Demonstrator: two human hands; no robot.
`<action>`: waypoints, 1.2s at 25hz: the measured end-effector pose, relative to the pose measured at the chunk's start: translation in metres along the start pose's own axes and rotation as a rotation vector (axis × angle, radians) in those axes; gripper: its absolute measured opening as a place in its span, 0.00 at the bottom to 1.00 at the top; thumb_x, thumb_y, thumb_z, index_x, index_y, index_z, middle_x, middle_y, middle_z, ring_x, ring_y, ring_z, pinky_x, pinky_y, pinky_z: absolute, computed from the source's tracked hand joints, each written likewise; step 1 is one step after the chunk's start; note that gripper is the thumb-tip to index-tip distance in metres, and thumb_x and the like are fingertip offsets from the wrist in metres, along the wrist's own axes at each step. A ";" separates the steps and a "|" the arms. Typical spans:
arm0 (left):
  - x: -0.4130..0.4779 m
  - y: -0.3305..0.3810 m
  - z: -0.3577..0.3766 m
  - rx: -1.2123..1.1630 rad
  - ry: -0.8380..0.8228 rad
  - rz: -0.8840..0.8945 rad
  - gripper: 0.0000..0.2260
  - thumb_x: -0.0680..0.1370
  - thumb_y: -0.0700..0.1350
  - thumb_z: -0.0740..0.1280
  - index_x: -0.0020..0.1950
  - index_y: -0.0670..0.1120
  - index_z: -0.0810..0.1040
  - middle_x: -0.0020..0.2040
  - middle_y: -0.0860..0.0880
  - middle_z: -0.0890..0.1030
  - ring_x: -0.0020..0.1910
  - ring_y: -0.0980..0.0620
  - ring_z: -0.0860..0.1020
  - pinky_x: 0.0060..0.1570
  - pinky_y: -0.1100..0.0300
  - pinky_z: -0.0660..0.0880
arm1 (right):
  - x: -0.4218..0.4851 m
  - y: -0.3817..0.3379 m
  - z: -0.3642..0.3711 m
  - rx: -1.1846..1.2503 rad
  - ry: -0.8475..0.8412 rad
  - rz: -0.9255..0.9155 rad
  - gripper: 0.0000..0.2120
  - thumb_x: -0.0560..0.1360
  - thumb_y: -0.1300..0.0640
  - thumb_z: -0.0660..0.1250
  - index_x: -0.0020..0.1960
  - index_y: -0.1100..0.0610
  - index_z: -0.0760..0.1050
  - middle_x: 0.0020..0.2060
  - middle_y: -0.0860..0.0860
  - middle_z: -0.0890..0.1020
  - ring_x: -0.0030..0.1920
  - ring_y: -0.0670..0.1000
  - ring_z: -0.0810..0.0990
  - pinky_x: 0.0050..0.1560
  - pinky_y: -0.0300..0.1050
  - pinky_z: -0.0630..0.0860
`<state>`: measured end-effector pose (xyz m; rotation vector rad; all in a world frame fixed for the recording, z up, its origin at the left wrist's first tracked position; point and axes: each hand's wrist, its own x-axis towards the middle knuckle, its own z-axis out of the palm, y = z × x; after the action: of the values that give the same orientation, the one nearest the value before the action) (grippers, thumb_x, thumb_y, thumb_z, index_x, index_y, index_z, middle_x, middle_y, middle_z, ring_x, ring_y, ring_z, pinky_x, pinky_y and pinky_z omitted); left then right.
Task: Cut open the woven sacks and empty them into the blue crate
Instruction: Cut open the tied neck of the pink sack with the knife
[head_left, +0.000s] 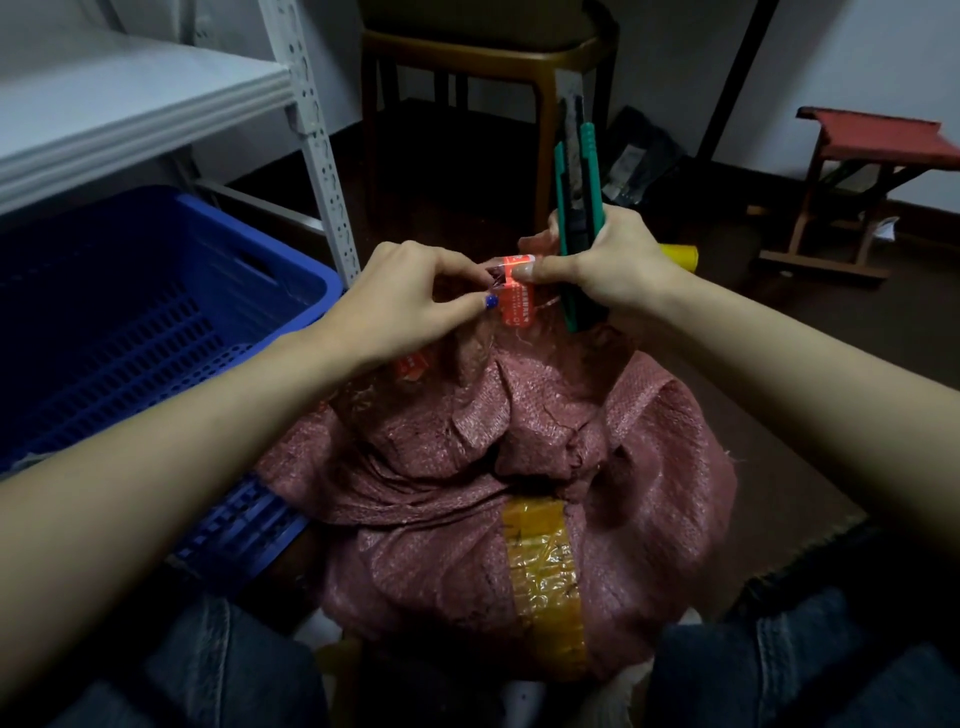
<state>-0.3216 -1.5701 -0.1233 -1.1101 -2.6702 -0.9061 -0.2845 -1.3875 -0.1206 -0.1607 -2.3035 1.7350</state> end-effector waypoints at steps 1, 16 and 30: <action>0.000 0.000 0.000 0.007 -0.002 0.006 0.11 0.75 0.48 0.69 0.56 0.48 0.82 0.54 0.50 0.83 0.54 0.55 0.79 0.58 0.64 0.72 | 0.000 -0.001 0.000 -0.012 -0.005 0.005 0.18 0.65 0.69 0.75 0.37 0.55 0.67 0.38 0.50 0.79 0.52 0.48 0.81 0.47 0.43 0.80; 0.007 -0.012 -0.001 0.242 -0.015 0.075 0.08 0.75 0.44 0.69 0.48 0.39 0.83 0.51 0.45 0.83 0.52 0.48 0.79 0.53 0.64 0.67 | -0.007 -0.039 -0.045 -0.583 -0.046 -0.060 0.12 0.71 0.44 0.71 0.43 0.50 0.73 0.32 0.47 0.77 0.25 0.44 0.78 0.25 0.32 0.73; 0.007 -0.011 0.005 0.262 -0.021 0.073 0.08 0.76 0.44 0.68 0.47 0.39 0.81 0.49 0.43 0.82 0.51 0.47 0.79 0.50 0.65 0.65 | -0.008 -0.041 -0.053 -1.421 -0.174 -0.326 0.28 0.69 0.33 0.63 0.58 0.52 0.79 0.46 0.58 0.80 0.50 0.61 0.78 0.44 0.50 0.73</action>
<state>-0.3335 -1.5693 -0.1300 -1.1497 -2.6472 -0.5160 -0.2600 -1.3519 -0.0691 0.1257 -2.9605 -0.2535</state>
